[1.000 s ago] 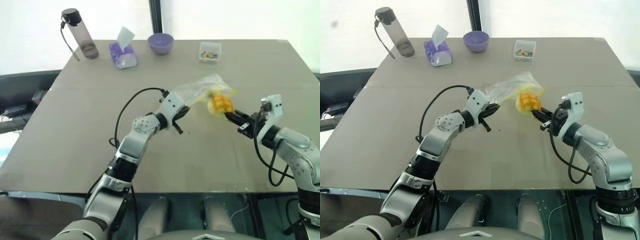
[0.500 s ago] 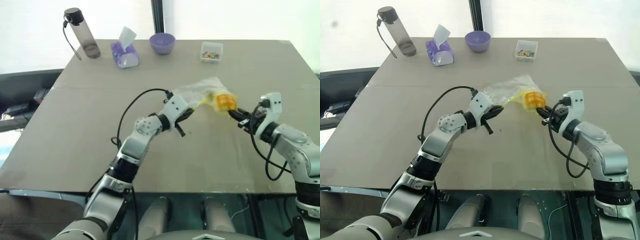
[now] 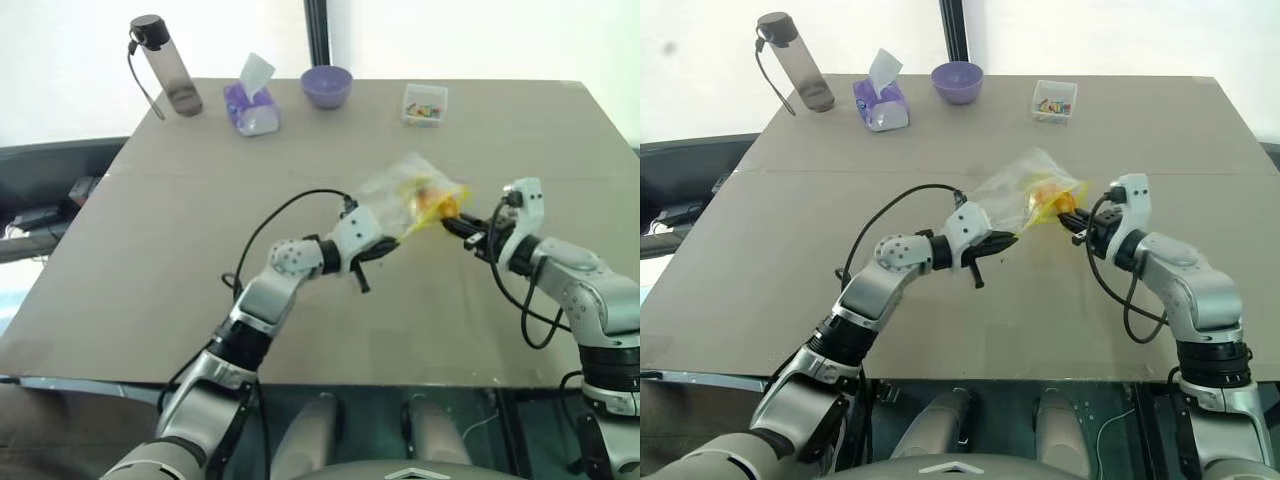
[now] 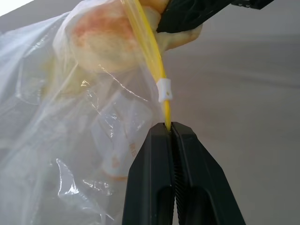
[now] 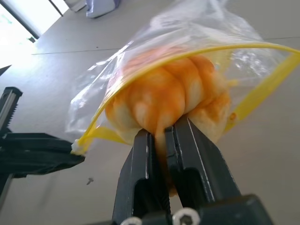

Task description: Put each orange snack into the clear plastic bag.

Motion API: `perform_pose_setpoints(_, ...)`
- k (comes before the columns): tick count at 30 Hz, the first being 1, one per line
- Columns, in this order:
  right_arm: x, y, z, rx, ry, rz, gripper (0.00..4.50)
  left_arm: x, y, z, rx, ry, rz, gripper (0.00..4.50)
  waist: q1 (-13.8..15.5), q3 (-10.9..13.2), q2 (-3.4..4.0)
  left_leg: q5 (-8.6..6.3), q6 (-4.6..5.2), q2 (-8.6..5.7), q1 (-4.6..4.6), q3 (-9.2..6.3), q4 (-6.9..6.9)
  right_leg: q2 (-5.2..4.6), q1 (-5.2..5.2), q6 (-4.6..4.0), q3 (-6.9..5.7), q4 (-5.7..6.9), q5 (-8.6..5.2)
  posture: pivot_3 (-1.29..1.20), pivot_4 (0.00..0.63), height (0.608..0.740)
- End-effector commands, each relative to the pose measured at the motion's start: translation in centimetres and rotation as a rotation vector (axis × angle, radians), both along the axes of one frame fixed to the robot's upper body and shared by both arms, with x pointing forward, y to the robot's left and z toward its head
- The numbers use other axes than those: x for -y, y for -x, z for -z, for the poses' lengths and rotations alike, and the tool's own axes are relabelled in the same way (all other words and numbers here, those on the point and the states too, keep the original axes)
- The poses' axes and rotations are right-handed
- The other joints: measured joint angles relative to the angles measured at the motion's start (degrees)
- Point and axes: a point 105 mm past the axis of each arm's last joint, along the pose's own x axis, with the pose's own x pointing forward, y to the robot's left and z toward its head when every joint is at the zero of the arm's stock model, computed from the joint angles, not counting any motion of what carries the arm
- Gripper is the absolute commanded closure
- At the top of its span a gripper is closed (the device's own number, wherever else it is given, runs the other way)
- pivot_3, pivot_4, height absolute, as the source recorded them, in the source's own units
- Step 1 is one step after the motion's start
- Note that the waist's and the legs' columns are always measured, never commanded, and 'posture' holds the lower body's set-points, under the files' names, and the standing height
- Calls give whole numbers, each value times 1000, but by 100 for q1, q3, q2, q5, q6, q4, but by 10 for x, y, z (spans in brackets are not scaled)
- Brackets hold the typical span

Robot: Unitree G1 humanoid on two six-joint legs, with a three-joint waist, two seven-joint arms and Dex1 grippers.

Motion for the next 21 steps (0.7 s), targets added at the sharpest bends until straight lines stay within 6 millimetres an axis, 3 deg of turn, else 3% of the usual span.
perform_pose_setpoints(1, 13, -14, -2, 33, 56, 114, 4455, 1, -1, -12, 62, 9, 24, 4500, -12, 0, 0, 0, 0, 1, 1, 1, 0, 1, 1, 0, 0, -1, 0, 0, 150, 740)
perform_pose_setpoints(2, 16, -15, 0, 29, 56, 125, 4455, 2, -1, -12, 65, 7, 28, 4500, -2, 0, 0, 0, 0, 1, 2, 3, 0, 0, 1, 0, 2, -1, 0, 0, 150, 740)
perform_pose_setpoints(5, -1, -4, -11, 71, -8, 14, 4455, 3, 2, -12, 64, 10, 47, 4500, 2, 0, 0, 0, 0, -1, -1, 0, 0, -1, -1, 0, 0, -1, 0, 0, 150, 740)
perform_pose_setpoints(8, 24, -26, -4, 59, 23, 216, 4455, 5, 6, -12, 49, 22, 73, 4500, -25, 0, 0, 0, -1, 0, -3, -2, -1, 0, -1, 0, -2, -5, 0, 0, 150, 740)
perform_pose_setpoints(9, 23, -25, -2, 60, 27, 206, 4455, 6, 7, -12, 47, 23, 78, 4500, -15, 0, 0, 1, -1, 0, -1, 2, 0, 0, -1, 0, 2, -4, 0, 0, 150, 740)
perform_pose_setpoints(11, -1, -9, -8, 82, -4, 56, 4455, 7, 9, -12, 41, 28, 89, 4500, 3, 0, 0, 1, -1, -2, -2, 1, 0, -2, -1, 0, 0, -2, 0, 0, 150, 740)
perform_pose_setpoints(14, 15, -27, 3, 62, 45, 221, 4455, 9, 12, -16, 30, 56, 113, 4500, -8, 0, 1, 1, -2, 0, -4, -7, -1, 0, -1, 0, -7, -4, 0, 0, 150, 740)
perform_pose_setpoints(18, -12, -10, -3, 92, 18, 61, 4455, 11, 16, -17, 24, 60, 133, 4500, -6, 0, 1, 1, -1, -2, -4, -4, 0, -2, -1, 0, -4, -5, 0, 0, 150, 740)
perform_pose_setpoints(20, 7, -27, 2, 65, 30, 222, 4455, 11, 16, -17, 18, 67, 136, 4500, -38, 0, 1, 1, -1, 1, -4, -6, -1, 1, -2, -1, -6, -6, 0, 0, 150, 740)
perform_pose_setpoints(21, 14, -32, 4, 61, 32, 273, 4061, 11, 16, -17, 12, 73, 135, 4500, -40, 0, 1, 1, -1, 1, -1, -5, -2, 2, 0, -1, -5, -4, 0, 0, 150, 740)
